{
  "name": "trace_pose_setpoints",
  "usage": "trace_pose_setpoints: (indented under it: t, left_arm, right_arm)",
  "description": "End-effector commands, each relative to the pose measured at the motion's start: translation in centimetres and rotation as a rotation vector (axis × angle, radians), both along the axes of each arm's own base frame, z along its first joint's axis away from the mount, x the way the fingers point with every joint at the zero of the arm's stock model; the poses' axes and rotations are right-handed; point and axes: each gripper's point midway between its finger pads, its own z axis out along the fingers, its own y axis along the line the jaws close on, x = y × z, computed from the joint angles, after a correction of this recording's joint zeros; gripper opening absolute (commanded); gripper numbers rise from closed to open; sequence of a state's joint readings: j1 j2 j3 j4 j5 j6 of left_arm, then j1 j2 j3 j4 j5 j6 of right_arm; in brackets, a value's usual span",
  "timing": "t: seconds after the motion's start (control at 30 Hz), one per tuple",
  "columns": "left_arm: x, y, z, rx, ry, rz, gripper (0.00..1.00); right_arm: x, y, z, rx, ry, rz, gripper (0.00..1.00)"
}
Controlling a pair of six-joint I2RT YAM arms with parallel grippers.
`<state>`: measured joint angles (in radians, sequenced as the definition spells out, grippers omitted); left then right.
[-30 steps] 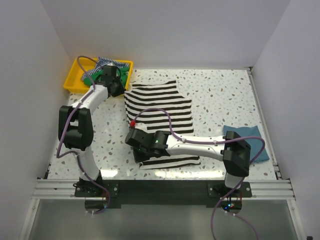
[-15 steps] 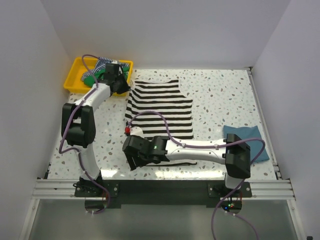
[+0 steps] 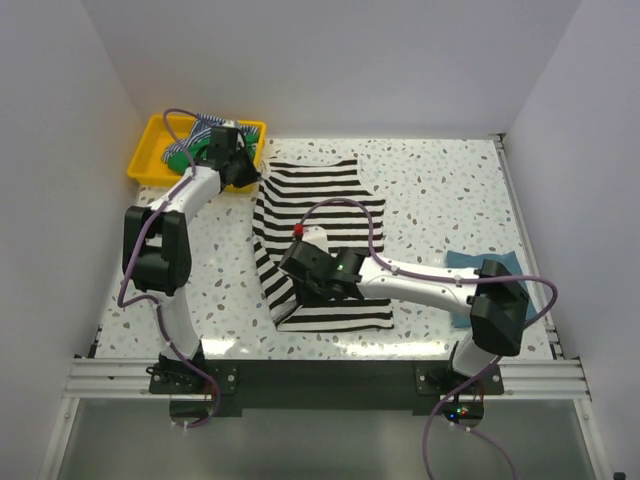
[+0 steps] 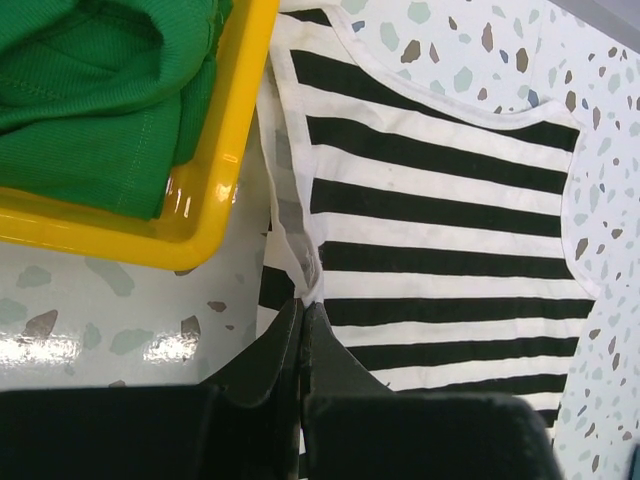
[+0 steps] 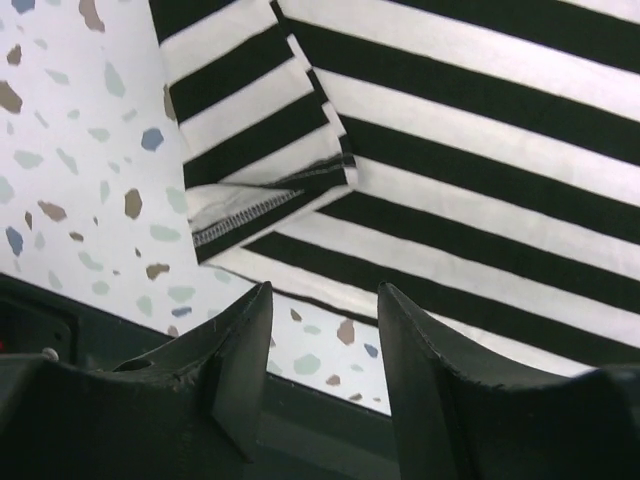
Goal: Fold and stack the tank tops
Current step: Flatten the tank top out
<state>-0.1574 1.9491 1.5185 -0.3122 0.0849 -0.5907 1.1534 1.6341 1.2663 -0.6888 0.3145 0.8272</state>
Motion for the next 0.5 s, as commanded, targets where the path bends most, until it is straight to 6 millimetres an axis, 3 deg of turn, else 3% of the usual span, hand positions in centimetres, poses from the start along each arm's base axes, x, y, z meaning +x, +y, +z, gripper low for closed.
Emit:
trace_pose_setpoints:
  t: [0.0,0.07,0.23,0.47]
  left_arm:
    - [0.6,-0.2,0.9,-0.017,-0.037,-0.011,0.0]
    - [0.7,-0.2,0.9,-0.007,-0.038,-0.019,0.0]
    - [0.9,-0.6,0.1,-0.014,-0.023,-0.042,0.0]
    - [1.9,-3.0,-0.2,-0.063,-0.047,-0.099,0.0]
  right_arm:
    - [2.4,-0.3,0.2,-0.055,-0.048,-0.076,0.49]
    - [3.8,-2.9,-1.3,-0.09,-0.035,-0.147,0.49]
    - [6.4,-8.4,-2.5,-0.079,-0.034,-0.297,0.49]
    - [9.0,-12.0,-6.9,-0.188,0.059,-0.366,0.49]
